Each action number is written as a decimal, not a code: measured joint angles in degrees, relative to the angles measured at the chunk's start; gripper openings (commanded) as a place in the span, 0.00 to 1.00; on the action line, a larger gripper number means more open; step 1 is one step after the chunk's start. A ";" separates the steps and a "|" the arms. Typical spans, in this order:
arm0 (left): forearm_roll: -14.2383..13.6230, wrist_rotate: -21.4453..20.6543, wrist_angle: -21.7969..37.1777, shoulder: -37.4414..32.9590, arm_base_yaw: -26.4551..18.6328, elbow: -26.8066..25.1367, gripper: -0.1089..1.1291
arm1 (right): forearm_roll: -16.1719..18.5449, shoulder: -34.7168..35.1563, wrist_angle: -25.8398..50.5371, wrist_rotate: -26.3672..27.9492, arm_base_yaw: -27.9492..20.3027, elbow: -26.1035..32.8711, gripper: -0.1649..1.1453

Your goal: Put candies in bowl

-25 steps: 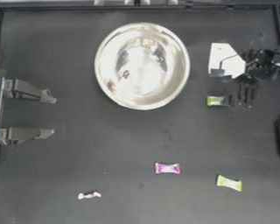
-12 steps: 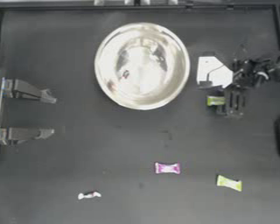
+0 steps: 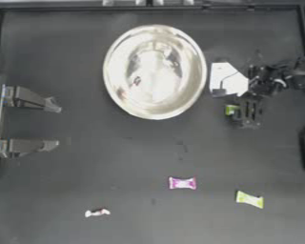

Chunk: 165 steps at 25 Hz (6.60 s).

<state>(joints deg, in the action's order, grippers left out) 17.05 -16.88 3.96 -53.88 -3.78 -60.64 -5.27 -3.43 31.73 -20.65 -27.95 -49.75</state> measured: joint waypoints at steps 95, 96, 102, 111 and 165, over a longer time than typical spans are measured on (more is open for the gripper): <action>0.18 0.09 0.53 0.00 -0.70 -1.05 0.86 | -12.22 -43.51 -31.64 1.05 22.76 -6.77 0.87; 0.18 0.00 0.97 0.00 -0.70 -1.05 0.86 | -12.22 -45.26 -31.99 1.05 23.55 -7.73 0.87; 0.18 0.00 3.34 0.00 -0.53 -0.09 0.87 | -12.48 -53.09 -32.87 1.76 26.37 -12.30 0.87; -0.35 3.60 15.47 6.42 0.18 7.29 0.86 | -13.10 -54.32 -33.13 2.64 26.46 -13.27 0.87; -31.03 53.53 34.54 54.76 26.28 26.89 0.92 | -17.23 -54.67 -33.13 2.72 26.46 -15.12 0.87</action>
<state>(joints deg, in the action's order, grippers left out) -13.97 36.65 38.50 0.88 22.50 -33.75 -22.50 -58.10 -1.41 -17.93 -1.49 -64.86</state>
